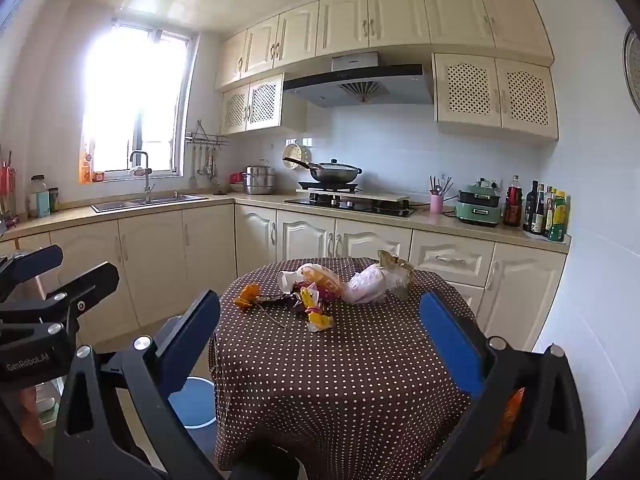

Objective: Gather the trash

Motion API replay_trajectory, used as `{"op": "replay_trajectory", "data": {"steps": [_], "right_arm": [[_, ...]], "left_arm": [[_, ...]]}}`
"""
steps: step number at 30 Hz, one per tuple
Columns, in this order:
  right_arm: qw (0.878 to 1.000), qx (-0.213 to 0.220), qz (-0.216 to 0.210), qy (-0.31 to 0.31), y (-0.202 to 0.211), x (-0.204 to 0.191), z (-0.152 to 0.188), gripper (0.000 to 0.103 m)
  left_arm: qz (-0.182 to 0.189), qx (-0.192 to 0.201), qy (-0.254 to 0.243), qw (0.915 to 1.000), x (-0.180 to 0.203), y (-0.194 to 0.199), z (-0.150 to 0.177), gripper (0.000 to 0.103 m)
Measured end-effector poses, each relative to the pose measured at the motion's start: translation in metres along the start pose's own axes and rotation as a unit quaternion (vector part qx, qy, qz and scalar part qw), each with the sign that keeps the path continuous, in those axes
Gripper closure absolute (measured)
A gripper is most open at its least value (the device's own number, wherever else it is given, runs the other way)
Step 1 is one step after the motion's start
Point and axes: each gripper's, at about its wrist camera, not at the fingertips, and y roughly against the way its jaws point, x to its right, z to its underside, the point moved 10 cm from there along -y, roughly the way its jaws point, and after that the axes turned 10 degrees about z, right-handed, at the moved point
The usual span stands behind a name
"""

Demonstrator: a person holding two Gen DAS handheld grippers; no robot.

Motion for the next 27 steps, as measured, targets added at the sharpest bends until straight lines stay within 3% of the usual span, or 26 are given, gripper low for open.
{"op": "replay_trajectory", "data": {"steps": [27], "right_arm": [[1.000, -0.005, 0.007, -0.003, -0.001, 0.003, 0.007, 0.006]], "left_arm": [[0.004, 0.001, 0.001, 1.0000, 0.001, -0.005, 0.006, 0.010]]}}
